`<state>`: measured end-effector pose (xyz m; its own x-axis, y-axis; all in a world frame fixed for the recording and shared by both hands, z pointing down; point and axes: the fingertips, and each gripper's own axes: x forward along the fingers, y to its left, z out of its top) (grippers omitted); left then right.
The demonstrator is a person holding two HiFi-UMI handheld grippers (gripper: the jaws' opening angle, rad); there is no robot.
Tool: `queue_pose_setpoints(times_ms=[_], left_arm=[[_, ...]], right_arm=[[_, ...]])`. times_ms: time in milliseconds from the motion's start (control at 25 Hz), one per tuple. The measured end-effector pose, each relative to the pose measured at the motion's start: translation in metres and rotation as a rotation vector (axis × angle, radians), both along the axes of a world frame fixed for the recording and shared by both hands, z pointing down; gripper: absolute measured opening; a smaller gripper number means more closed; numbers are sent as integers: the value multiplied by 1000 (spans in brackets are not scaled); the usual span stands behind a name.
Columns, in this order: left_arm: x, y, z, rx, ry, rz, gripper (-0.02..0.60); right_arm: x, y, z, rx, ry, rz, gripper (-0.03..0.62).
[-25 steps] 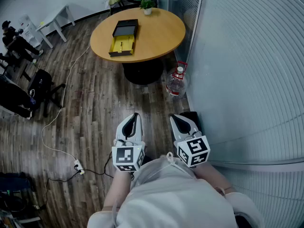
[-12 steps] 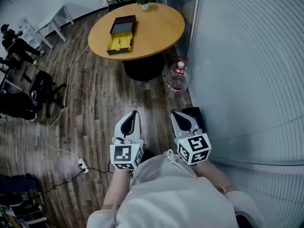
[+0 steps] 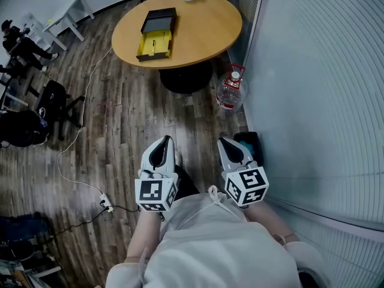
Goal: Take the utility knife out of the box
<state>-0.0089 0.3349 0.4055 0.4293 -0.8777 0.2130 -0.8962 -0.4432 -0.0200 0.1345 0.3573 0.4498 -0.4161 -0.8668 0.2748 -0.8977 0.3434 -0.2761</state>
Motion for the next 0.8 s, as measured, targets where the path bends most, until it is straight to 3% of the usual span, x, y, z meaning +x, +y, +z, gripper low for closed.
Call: queue_pose_setpoints(times_ms=[480,800], left_arm=[[-71,-165,7,-27,83,16,6],[-147,-285,-2,-26,132,38,5]], right_arm=[[-60,-148,5,-43,52,52,0],[-129,-263,-4,-44,94,95,0]])
